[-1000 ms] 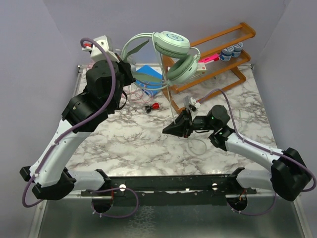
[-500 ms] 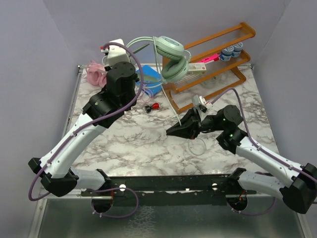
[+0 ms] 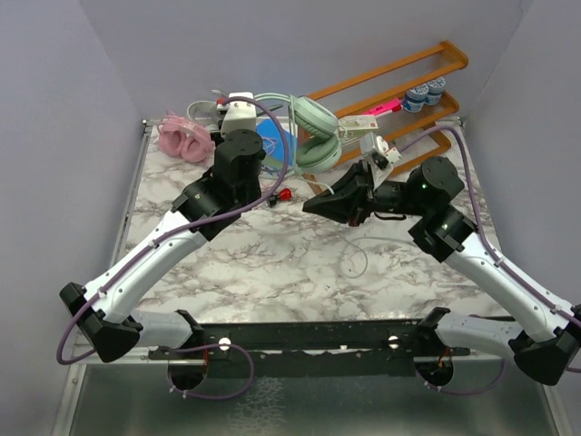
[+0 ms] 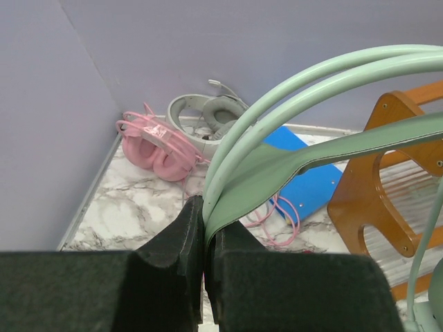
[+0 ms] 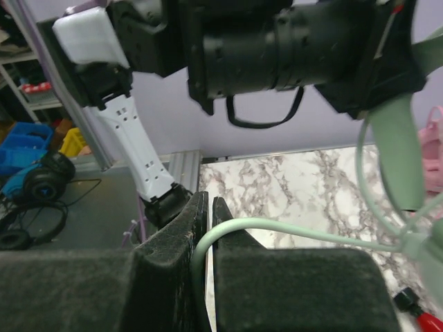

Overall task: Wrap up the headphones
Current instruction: Wrap the headphones cable around the headphones.

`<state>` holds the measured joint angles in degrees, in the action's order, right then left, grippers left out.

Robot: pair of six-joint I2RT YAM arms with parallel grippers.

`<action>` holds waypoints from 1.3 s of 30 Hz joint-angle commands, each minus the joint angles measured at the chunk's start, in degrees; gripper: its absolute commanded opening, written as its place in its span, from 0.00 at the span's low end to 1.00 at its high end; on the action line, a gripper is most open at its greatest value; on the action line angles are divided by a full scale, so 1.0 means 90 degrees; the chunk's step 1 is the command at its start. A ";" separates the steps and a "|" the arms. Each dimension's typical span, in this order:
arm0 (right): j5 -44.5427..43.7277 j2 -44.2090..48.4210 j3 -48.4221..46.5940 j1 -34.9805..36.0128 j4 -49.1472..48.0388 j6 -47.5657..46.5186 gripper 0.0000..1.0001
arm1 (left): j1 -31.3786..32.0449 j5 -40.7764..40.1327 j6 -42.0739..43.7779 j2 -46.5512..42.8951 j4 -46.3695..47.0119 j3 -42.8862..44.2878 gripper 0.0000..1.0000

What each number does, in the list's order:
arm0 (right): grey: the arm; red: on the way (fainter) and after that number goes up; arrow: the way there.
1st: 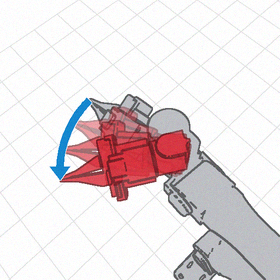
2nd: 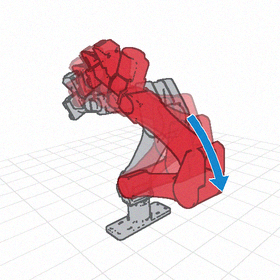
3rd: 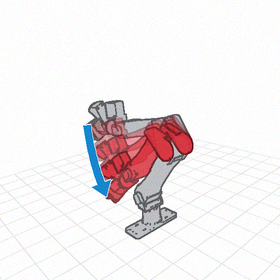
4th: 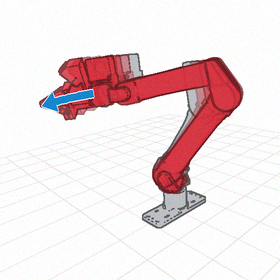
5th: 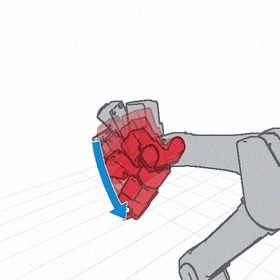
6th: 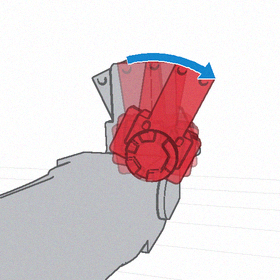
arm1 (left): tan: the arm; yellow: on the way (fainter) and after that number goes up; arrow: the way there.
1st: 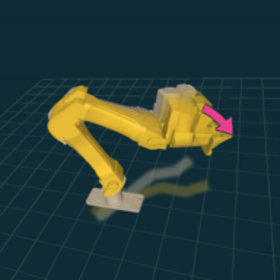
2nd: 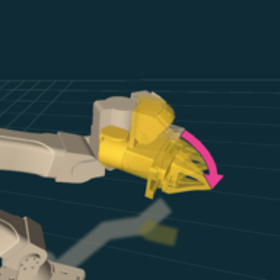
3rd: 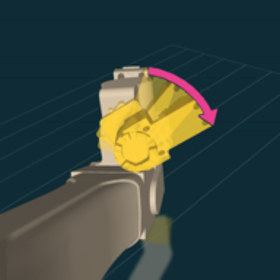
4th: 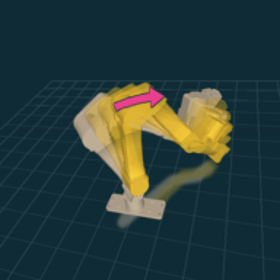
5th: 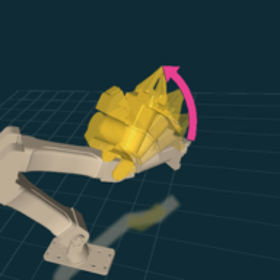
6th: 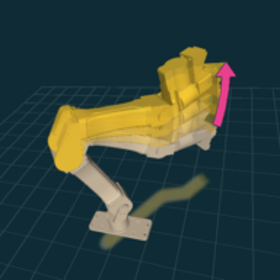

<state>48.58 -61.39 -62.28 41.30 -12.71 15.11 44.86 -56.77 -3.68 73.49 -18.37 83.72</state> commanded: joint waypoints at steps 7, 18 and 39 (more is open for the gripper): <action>-0.0905 -0.0601 -0.1973 0.0050 0.1708 -0.0830 0.12 | -0.0026 0.0516 -0.0137 -0.0603 -0.0077 -0.0565 0.00; -0.1288 -0.1188 -0.3221 0.0050 0.2234 -0.0965 0.14 | -0.0029 0.1278 -0.0033 -0.0730 -0.0488 -0.0888 0.00; -0.3807 -0.2035 -0.4431 -0.0153 0.3865 -0.2136 0.01 | -0.0024 0.3777 -0.0455 -0.1575 -0.2480 -0.0480 0.00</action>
<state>20.69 -79.48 -102.98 40.80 20.32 -1.58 44.64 -30.13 -4.19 62.39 -38.26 75.88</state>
